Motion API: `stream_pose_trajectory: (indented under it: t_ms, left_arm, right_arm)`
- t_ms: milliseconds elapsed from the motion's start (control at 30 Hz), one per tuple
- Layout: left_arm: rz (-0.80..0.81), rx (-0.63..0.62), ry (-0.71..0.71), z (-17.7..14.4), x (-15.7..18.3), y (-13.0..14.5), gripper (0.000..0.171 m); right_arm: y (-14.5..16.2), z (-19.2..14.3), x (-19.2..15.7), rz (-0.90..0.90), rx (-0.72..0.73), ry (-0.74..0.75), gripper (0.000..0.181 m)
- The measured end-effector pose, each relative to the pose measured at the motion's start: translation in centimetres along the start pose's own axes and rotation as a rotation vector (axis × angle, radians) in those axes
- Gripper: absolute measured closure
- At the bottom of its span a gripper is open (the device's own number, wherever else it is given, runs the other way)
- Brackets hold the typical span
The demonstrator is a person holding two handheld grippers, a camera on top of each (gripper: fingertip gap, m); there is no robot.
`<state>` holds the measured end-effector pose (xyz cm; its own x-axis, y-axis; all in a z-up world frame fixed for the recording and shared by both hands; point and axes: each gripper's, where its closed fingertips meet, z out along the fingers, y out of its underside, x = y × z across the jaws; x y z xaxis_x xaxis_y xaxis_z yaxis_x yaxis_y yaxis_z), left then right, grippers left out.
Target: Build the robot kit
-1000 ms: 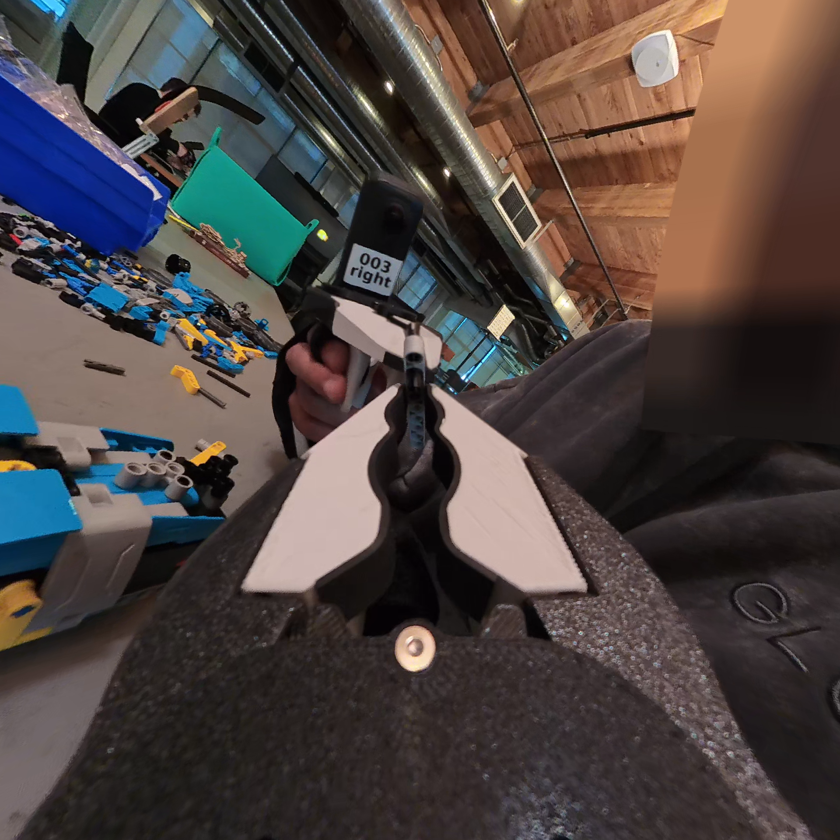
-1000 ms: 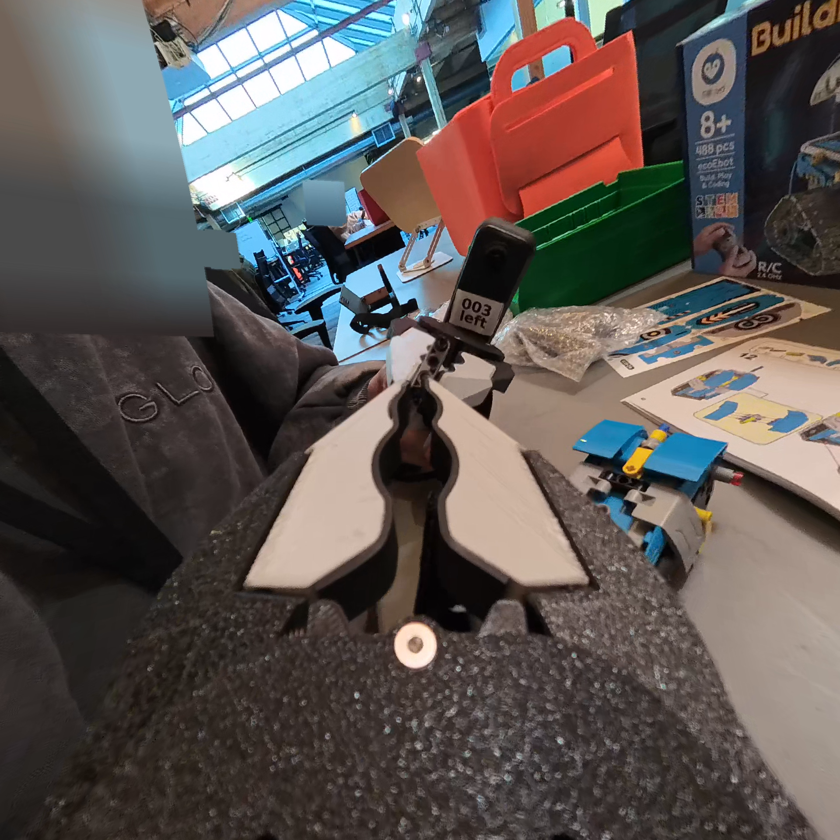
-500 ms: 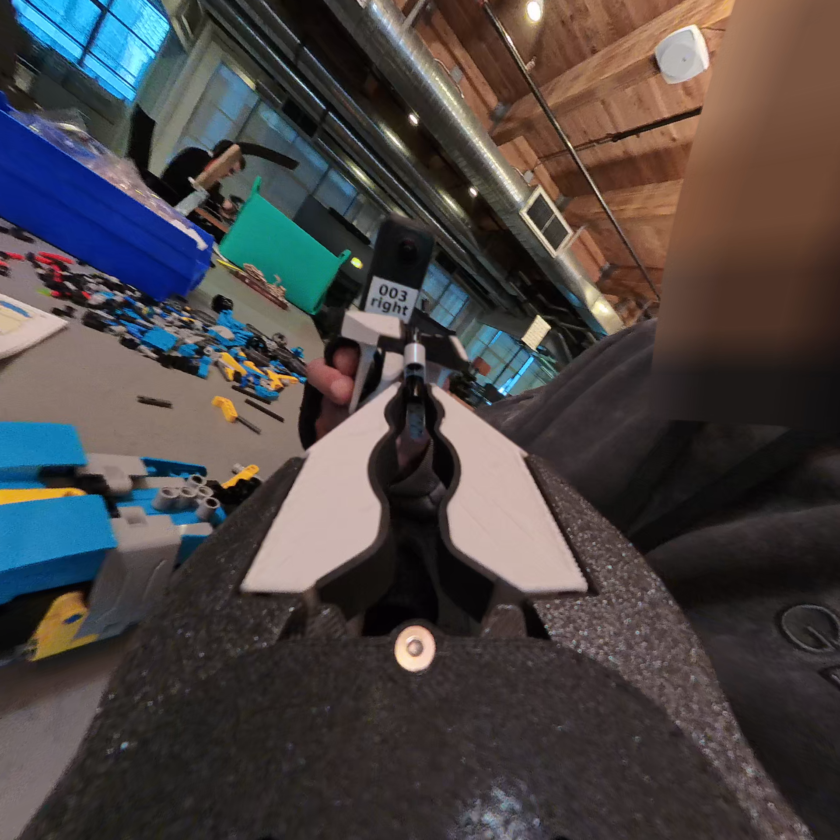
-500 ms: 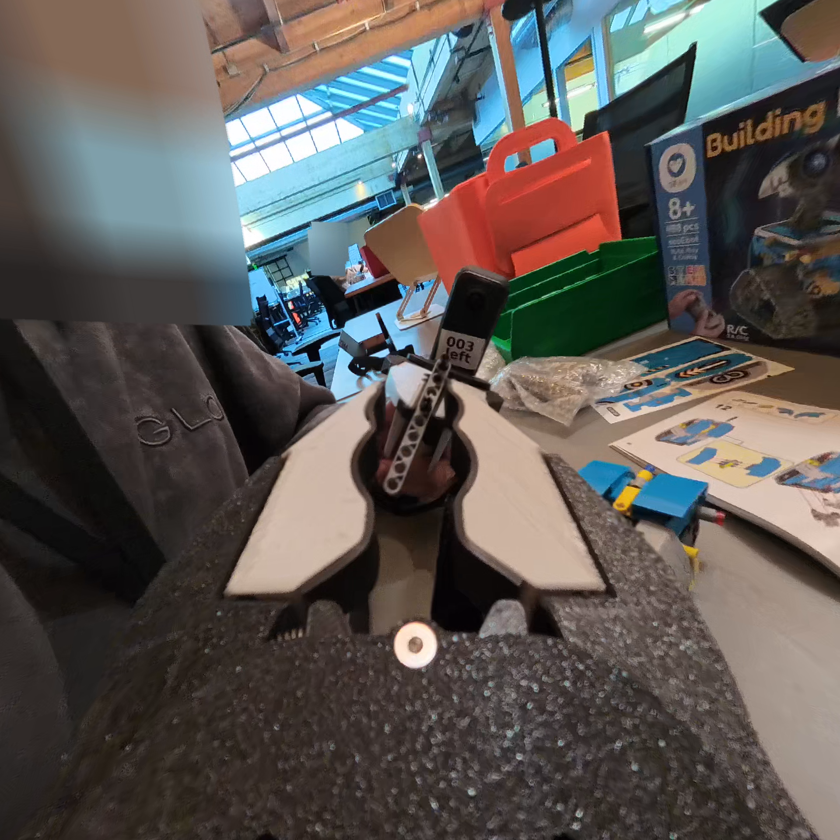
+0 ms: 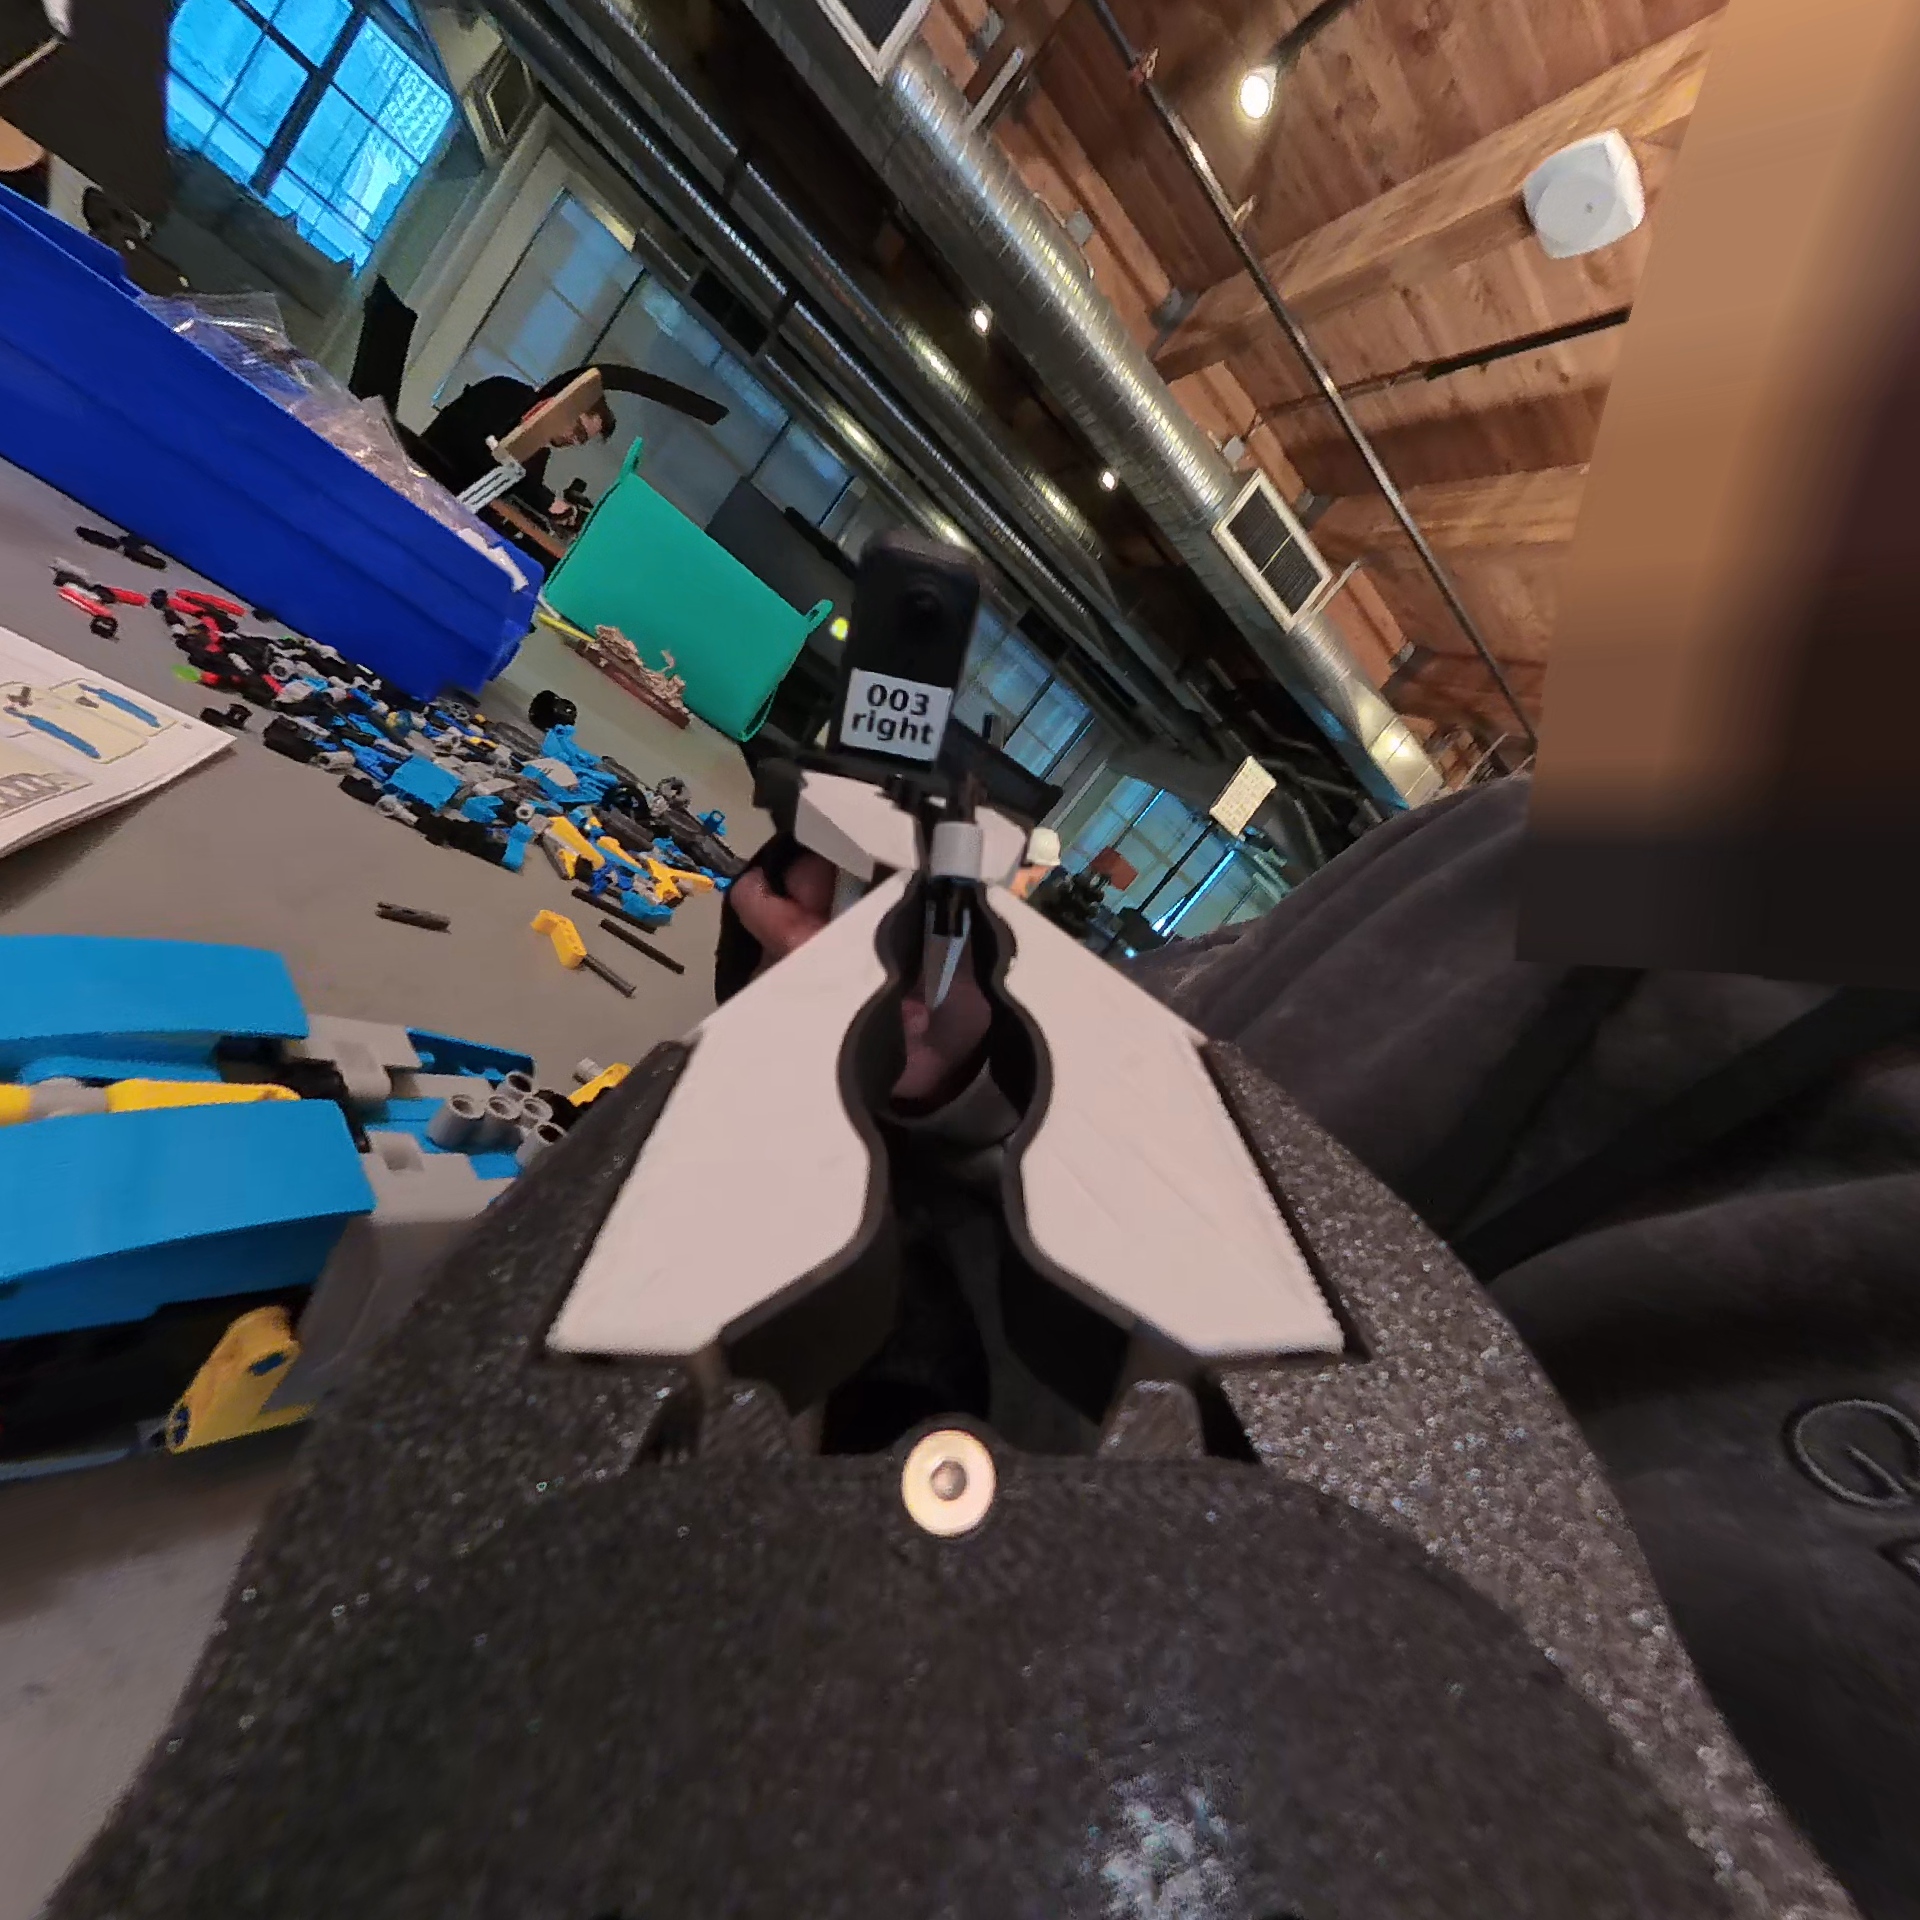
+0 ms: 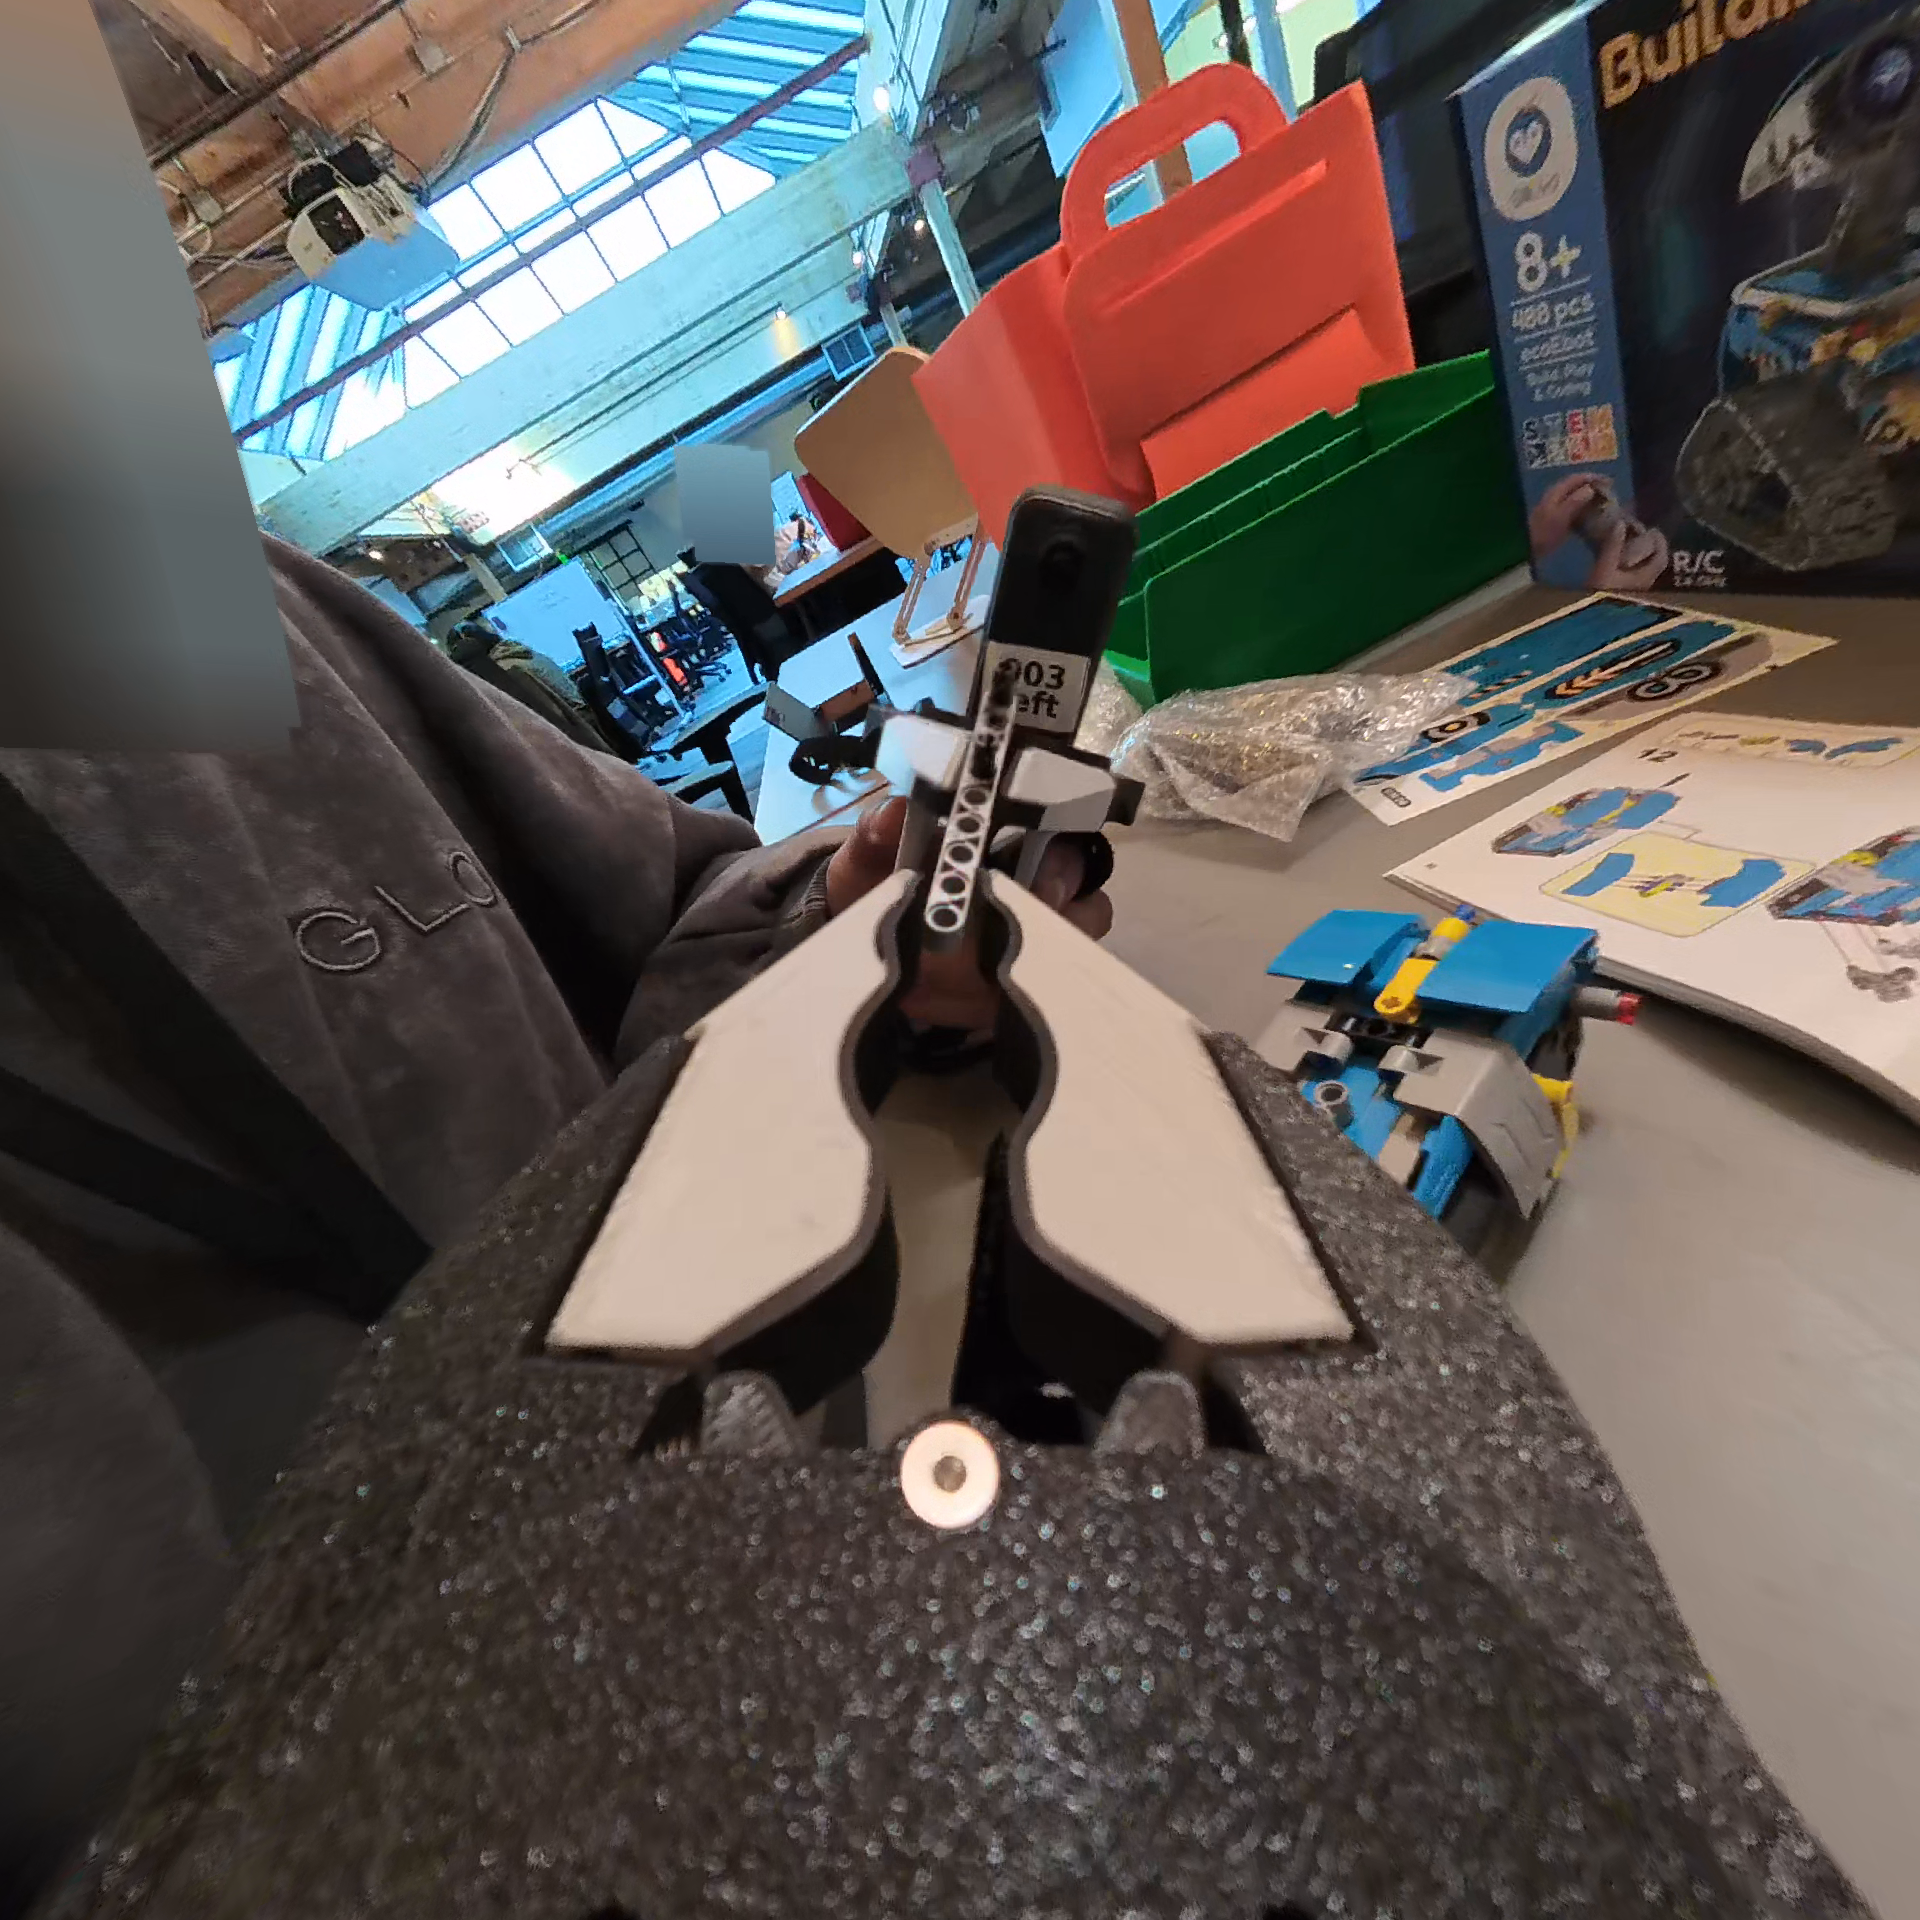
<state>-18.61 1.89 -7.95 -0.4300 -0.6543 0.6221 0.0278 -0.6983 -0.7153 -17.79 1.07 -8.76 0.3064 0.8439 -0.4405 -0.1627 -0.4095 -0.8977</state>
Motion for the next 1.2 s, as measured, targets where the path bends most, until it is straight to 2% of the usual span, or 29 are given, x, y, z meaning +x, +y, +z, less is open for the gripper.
stream_pose_trajectory:
  t_ms: [100, 200, 367, 567, 633, 667, 700, 967, 1067, 1200]
  left_arm:
    - [0.027, -0.053, -0.006, 0.3, 0.1, 0.8, 0.165]
    - [0.048, -0.062, -0.033, 0.4, -0.2, 1.0, 0.166]
    - [0.046, -0.035, -0.065, -0.3, -0.9, 0.0, 0.150]
    - [0.066, -0.034, -0.080, -0.9, -1.1, -0.7, 0.150]
    - [0.060, -0.051, -0.076, -0.8, -1.1, -0.4, 0.152]
    - [0.060, -0.057, -0.071, -0.7, -1.0, -0.3, 0.162]
    - [0.067, -0.064, -0.062, -0.7, -0.7, -0.2, 0.164]
    - [0.188, -0.173, -0.102, 0.2, -0.5, 1.7, 0.165]
    - [0.146, -0.118, -0.090, 0.1, -0.4, 1.1, 0.165]
    - [0.007, 0.007, -0.039, -0.6, -0.6, -0.6, 0.165]
  right_arm:
    - [-0.8, -0.8, 0.2, 0.031, 0.055, -0.011, 0.173]
    - [-0.6, -1.1, 0.4, 0.034, 0.044, -0.007, 0.174]
    - [-1.1, -1.9, 0.7, 0.043, 0.071, 0.004, 0.174]
    - [-0.5, -2.0, 0.9, 0.081, 0.045, -0.004, 0.174]
    - [-0.4, -1.9, 0.9, 0.080, 0.037, -0.006, 0.174]
    - [-0.4, -2.0, 0.9, 0.082, 0.039, -0.004, 0.174]
    - [-0.5, -2.0, 1.0, 0.083, 0.041, 0.001, 0.174]
    - [-1.8, -2.8, 1.0, 0.117, 0.134, -0.036, 0.175]
    - [-2.0, -2.7, 0.9, 0.143, 0.157, -0.054, 0.173]
    - [-2.3, -2.6, 1.1, 0.117, 0.176, -0.028, 0.158]
